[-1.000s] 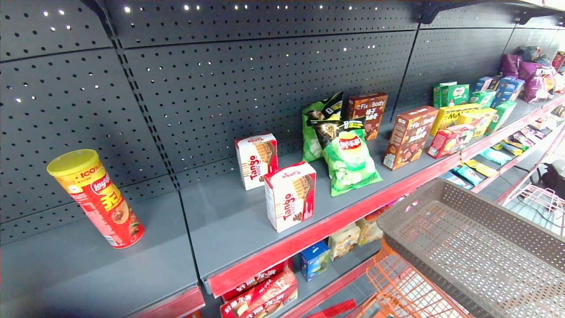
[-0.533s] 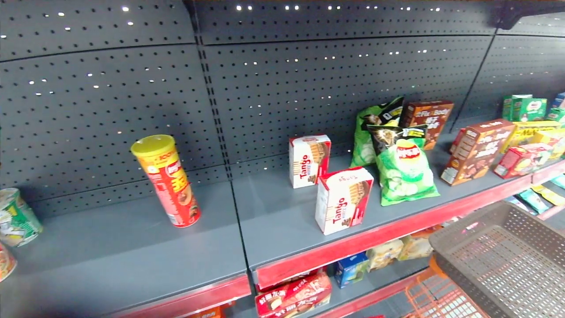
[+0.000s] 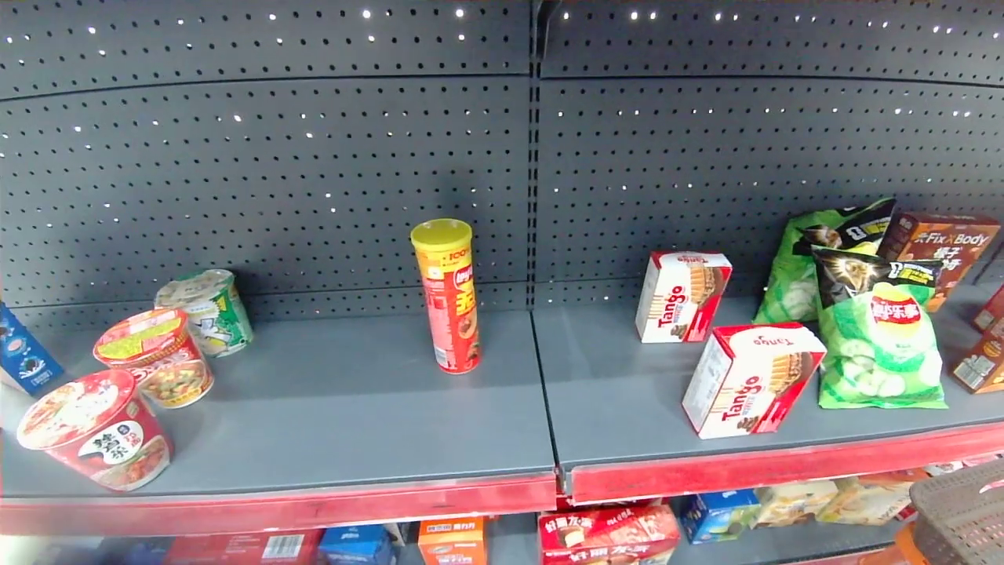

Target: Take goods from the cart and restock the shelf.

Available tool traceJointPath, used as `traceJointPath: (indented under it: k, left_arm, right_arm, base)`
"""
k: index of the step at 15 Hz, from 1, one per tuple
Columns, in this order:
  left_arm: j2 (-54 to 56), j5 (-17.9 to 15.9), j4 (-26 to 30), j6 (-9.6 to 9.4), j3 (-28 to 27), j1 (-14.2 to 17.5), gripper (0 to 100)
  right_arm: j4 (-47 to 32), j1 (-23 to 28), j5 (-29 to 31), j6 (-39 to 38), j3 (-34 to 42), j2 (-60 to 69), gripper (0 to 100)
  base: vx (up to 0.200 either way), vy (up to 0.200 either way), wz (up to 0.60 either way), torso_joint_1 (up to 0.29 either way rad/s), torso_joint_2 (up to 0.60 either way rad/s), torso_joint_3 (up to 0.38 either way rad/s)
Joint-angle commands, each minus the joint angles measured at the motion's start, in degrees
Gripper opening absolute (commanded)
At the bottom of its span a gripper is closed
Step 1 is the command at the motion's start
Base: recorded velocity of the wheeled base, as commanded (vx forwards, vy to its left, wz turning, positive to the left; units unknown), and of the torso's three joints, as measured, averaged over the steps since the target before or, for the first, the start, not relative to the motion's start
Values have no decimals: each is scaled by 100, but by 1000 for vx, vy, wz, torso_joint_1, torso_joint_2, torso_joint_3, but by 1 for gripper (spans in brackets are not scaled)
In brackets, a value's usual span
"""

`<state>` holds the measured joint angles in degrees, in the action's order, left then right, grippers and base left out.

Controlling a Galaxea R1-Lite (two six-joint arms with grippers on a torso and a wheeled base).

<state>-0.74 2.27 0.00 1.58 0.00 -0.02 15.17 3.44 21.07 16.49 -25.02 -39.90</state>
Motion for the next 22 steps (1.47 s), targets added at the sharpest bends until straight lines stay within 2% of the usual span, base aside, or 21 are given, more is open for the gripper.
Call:
traceJointPath:
  k: [1, 8, 13, 22]
  left_arm:
    - [-5, 2, -9, 0, 0, 2, 100]
    - [-5, -7, -9, 0, 0, 2, 100]
    - [-5, -16, -9, 0, 0, 2, 100]
    - [-5, -7, -9, -9, 0, 2, 100]
  right_arm:
    - [4, -1, -6, 3, -3, 44, 0]
    - [22, -19, -191, 91, 5, 35, 0]
    - [22, -27, -199, 126, 14, -9, 0]
    - [22, 25, -199, 126, 23, 35, 0]
  base:
    - [0, 0, 0, 0, 0, 0]
    - [0, 0, 0, 0, 0, 0]
    - [0, 0, 600, 1, 2, 3]
    - [0, 0, 0, 0, 0, 0]
